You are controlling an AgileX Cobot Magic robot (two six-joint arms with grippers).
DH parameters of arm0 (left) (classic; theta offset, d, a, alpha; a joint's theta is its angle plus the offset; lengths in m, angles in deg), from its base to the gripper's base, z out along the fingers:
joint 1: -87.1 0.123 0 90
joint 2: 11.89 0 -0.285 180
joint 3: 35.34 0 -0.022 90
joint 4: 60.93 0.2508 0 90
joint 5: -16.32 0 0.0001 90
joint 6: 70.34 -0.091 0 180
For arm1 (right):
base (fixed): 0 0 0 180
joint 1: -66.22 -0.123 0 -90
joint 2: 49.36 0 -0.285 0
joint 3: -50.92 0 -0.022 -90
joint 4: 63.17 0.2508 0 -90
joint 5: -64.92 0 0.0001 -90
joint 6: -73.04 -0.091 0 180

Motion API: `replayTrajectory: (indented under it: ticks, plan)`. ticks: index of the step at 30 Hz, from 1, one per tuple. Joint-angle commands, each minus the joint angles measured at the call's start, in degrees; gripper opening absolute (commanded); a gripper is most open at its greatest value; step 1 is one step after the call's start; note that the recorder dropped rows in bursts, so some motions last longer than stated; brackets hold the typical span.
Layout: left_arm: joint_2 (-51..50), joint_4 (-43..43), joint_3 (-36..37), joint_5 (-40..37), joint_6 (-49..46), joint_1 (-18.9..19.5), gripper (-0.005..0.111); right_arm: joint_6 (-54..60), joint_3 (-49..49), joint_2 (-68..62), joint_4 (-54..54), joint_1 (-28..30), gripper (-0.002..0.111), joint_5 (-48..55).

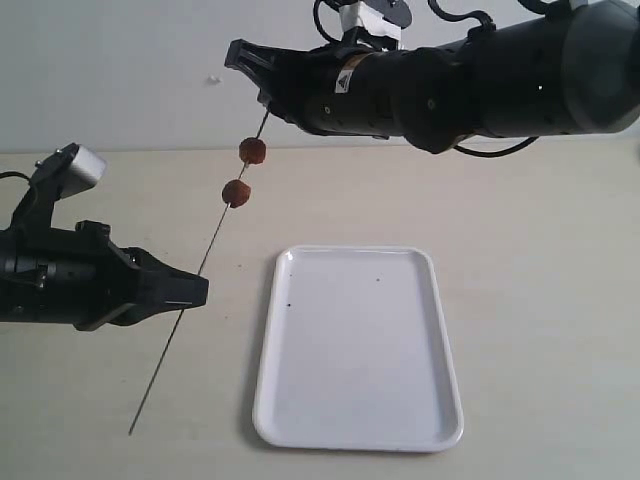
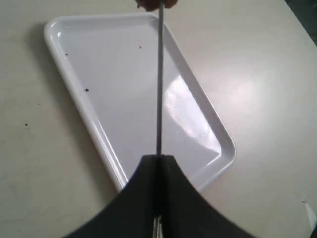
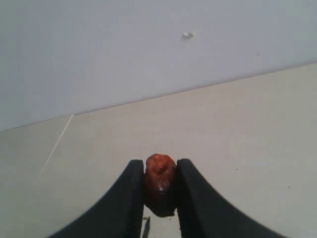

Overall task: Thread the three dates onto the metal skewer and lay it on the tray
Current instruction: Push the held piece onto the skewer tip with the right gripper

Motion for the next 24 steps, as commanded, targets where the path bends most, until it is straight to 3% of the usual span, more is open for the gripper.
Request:
replayTrajectory:
  ticks: [1, 24]
  plan:
    - [0.1, -0.7, 0.1, -0.3, 0.2, 0.2, 0.0, 0.0, 0.2, 0.0, -0.6, -0.6, 0.023, -0.3]
    - [0.1, -6.7, -0.2, 1.6, -2.0, 0.2, 0.0, 0.1, 0.2, 0.0, -0.5, -1.7, 0.023, 3.5]
